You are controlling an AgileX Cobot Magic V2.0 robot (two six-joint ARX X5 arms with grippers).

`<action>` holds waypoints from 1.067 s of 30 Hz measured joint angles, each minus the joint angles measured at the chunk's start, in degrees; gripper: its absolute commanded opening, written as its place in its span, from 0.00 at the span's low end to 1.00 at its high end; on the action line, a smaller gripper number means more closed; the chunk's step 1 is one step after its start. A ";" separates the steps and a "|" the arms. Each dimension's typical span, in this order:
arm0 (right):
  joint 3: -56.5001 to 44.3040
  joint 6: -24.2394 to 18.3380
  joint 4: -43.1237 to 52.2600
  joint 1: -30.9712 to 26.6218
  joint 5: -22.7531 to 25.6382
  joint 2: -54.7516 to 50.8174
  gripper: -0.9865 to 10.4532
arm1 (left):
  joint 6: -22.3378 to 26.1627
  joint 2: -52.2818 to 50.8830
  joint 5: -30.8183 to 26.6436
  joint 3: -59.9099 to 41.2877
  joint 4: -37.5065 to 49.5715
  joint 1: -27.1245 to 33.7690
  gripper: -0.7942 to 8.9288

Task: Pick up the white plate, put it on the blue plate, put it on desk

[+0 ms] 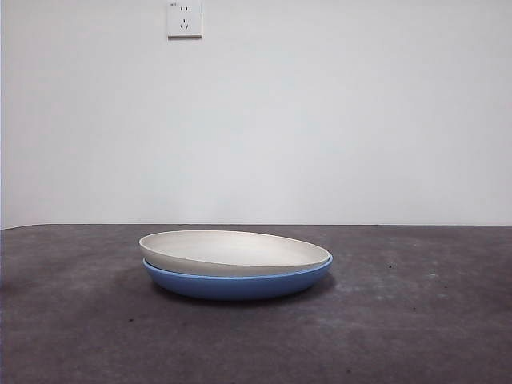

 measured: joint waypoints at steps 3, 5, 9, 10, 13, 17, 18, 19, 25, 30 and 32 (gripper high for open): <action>0.00 0.00 0.00 0.00 0.00 0.00 0.10 | -1.20 -3.61 -3.37 -6.67 -0.24 1.42 0.09; 0.00 0.00 0.00 0.00 0.00 0.02 0.10 | -2.16 -5.90 -3.45 -10.67 -0.24 2.05 0.09; 0.00 -0.02 0.00 0.00 0.00 0.00 0.10 | -3.85 -10.78 -3.43 -18.18 0.48 2.43 0.09; 0.00 -0.02 0.00 0.00 0.00 0.00 0.10 | -4.33 -11.91 -3.43 -19.96 0.76 2.43 0.09; 0.00 0.00 0.00 0.00 0.00 0.00 0.10 | -5.68 -14.75 -3.43 -24.65 1.38 2.45 0.09; 0.00 0.00 0.00 0.00 0.00 0.02 0.10 | -6.54 -17.88 -3.43 -28.92 1.16 2.49 0.09; 0.00 -0.02 0.00 0.00 0.00 0.02 0.10 | -6.64 -18.64 -3.43 -29.62 0.92 2.49 0.09; 0.00 0.00 0.00 0.00 0.00 0.00 0.10 | -6.69 -19.34 -3.43 -30.21 0.70 2.49 0.09; 0.00 0.00 0.00 0.00 0.00 0.00 0.10 | -6.86 -22.23 -3.43 -33.05 -0.15 2.49 0.09; 0.00 0.00 0.00 0.00 0.00 0.02 0.10 | -7.39 -22.25 -3.43 -34.12 -2.25 2.49 0.09; 0.00 0.00 0.02 0.00 0.00 0.00 0.10 | -7.74 -22.25 -3.43 -34.14 -2.67 2.49 0.09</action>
